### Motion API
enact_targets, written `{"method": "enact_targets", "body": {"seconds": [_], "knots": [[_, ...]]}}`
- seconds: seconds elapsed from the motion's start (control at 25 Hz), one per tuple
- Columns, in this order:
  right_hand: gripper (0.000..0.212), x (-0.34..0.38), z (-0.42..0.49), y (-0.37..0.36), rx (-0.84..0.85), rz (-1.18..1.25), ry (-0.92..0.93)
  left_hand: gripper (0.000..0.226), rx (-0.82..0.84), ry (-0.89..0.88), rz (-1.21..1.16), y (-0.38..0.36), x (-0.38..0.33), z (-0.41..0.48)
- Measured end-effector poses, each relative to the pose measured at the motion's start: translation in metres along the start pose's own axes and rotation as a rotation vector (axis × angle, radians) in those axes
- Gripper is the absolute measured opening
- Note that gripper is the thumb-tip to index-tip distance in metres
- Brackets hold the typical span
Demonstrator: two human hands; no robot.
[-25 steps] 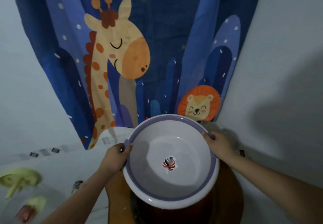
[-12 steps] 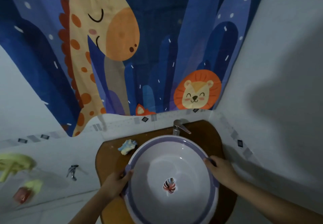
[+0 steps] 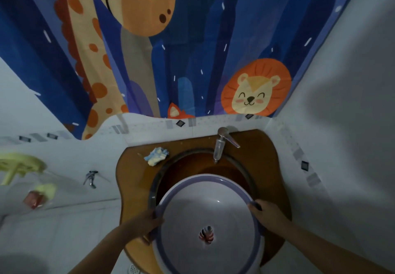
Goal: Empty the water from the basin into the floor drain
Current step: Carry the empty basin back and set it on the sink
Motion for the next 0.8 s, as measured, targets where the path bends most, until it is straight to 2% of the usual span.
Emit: {"method": "enact_targets", "body": {"seconds": [0.16, 0.44, 0.6, 0.8], "knots": [[0.033, -0.003, 0.036, -0.005, 0.034, -0.014, -0.035, 0.017, -0.106, -0.054, 0.023, -0.004, -0.009, 0.016], [0.042, 0.000, 0.086, -0.005, -0.022, -0.032, -0.098, 0.022, -0.169, -0.002, 0.047, -0.011, -0.017, 0.048], [0.040, -0.007, 0.099, -0.010, -0.057, 0.019, -0.167, 0.028, -0.232, 0.015, 0.116, -0.008, -0.026, 0.058], [0.035, -0.007, 0.107, -0.019, -0.093, 0.057, -0.183, 0.042, -0.264, 0.060, 0.054, -0.007, -0.024, 0.067]]}}
Point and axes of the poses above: each hand's wrist, its own z-axis towards the middle knuckle, its own y-axis out of the back of the hand, x = y × z, the point moved 7 cm from there along z, towards the middle knuckle, and after that the axes turned 5 degrees about -y, right-handed, at the moved point
